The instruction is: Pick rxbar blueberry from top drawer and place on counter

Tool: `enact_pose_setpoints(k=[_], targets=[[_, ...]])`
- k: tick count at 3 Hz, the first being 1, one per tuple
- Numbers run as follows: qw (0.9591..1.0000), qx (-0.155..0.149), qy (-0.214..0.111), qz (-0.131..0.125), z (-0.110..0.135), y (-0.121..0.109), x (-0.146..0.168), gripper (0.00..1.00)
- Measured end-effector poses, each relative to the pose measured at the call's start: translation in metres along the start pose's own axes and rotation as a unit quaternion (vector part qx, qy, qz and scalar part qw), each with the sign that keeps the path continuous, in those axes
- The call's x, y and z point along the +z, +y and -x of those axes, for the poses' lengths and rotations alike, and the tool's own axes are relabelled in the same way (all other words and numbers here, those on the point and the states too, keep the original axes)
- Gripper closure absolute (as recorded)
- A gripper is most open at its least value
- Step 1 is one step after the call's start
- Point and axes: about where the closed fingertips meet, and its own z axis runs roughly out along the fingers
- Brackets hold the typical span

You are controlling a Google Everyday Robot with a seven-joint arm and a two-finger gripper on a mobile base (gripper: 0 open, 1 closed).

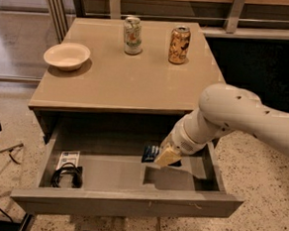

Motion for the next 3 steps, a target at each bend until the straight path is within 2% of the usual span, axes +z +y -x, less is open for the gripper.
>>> enact_pose_setpoints(k=[1,2,3], targets=[[0.9987,-0.027,0.016,-0.040,0.057,0.011,-0.085,1.00],[0.9982,-0.029,0.021,-0.048,0.062,0.006,-0.092,1.00],[0.9970,-0.033,0.017,-0.067,0.080,-0.014,-0.111,1.00]])
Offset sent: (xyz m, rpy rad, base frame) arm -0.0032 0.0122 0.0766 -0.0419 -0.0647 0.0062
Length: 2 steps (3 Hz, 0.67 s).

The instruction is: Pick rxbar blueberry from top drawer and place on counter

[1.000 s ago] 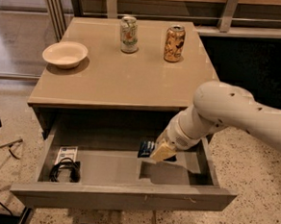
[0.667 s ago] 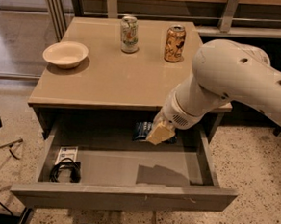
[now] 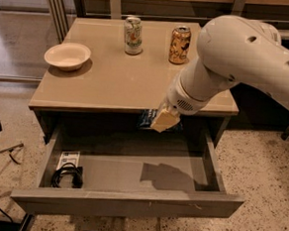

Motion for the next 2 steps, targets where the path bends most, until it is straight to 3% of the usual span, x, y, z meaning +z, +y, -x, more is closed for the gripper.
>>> enact_pose_setpoints(k=[2], targets=[[0.9981,0.004,-0.045,-0.042,0.027,-0.065,-0.019,1.00]])
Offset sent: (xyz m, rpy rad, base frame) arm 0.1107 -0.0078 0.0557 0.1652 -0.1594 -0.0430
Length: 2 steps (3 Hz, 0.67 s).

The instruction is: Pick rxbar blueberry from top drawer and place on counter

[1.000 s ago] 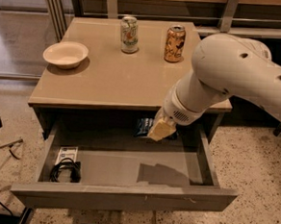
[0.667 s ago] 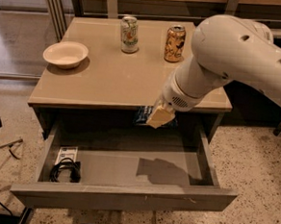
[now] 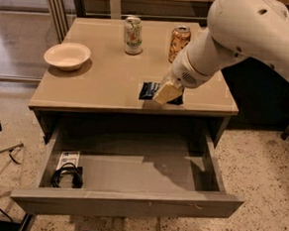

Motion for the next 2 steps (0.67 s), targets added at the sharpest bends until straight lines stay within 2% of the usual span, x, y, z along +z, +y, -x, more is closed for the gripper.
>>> enact_pose_setpoints(k=[1,2], targets=[[0.9993,0.007,-0.034,-0.011,0.004,-0.027,0.007,1.00],[0.9982,0.018,-0.054,-0.014,0.005,-0.047,0.021,1.00]])
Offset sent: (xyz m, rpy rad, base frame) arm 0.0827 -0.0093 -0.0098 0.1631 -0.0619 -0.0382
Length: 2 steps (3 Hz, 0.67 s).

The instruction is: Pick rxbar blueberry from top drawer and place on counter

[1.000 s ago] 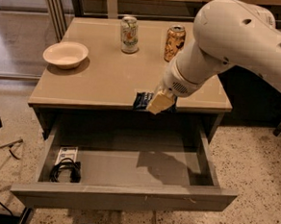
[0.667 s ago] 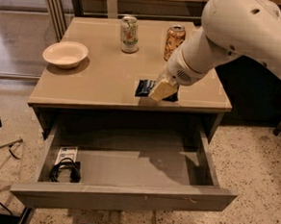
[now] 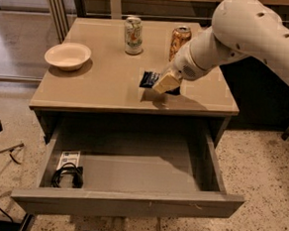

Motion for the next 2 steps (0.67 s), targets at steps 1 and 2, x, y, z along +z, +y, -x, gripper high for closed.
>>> enact_pose_setpoints(k=[1,2], targets=[[0.9998,0.017,-0.008,0.003,-0.0058,-0.0207,0.0190,1.00],[0.9997,0.023,-0.007,0.005,-0.0091,-0.0242,0.0271,1.00]])
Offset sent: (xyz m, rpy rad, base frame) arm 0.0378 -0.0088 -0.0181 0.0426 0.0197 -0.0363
